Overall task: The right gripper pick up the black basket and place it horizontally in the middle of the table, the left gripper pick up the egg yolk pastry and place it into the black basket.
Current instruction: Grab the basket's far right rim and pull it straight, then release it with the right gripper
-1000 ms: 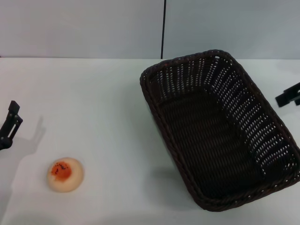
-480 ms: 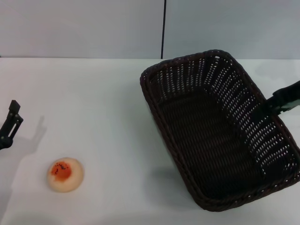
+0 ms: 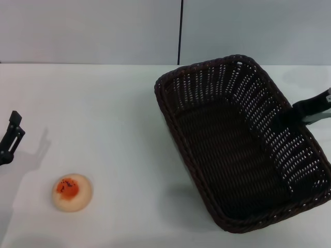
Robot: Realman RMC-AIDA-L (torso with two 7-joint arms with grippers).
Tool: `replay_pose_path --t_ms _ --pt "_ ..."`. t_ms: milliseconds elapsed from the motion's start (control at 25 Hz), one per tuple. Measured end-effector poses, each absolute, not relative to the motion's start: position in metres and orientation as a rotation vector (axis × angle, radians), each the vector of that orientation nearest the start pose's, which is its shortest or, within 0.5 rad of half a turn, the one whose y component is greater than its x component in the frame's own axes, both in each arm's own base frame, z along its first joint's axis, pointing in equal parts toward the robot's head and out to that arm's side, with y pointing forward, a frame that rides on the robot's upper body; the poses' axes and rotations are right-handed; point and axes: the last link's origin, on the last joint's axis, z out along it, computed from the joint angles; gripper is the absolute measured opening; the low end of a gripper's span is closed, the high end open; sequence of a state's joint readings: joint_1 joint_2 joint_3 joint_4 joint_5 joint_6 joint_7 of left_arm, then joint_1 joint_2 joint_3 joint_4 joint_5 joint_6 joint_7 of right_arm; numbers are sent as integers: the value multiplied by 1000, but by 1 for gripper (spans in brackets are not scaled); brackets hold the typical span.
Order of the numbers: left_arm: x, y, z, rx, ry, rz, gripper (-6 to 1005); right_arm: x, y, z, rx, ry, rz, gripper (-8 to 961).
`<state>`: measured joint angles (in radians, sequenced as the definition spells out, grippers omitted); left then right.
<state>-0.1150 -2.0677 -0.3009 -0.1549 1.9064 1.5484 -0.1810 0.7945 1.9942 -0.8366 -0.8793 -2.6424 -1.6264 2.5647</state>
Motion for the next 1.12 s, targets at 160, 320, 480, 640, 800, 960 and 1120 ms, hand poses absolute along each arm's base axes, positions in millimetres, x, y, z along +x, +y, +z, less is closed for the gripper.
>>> replay_pose_path --t_ms 160,320,480,640,800,960,1120 --pt "-366 197 -10 -1550 -535 -763 851 242 382 39 -2380 1601 -227 553" --pt "-365 198 -10 -1550 -532 -767 851 245 381 41 -2369 1609 -196 543" --pt "-365 198 -9 -1550 -529 -770 850 246 382 45 -2358 1602 -169 362" --pt "-365 198 -9 -1545 -548 -789 850 242 383 46 -2380 1574 -144 208" --pt "-366 196 -9 -1542 -561 -796 850 234 383 47 -2460 1463 -161 135" --pt "-368 190 -7 -1534 -559 -790 849 219 380 49 -2591 1319 -183 135" --pt "-370 185 -3 -1516 -550 -790 849 209 376 54 -2707 1177 -180 134"
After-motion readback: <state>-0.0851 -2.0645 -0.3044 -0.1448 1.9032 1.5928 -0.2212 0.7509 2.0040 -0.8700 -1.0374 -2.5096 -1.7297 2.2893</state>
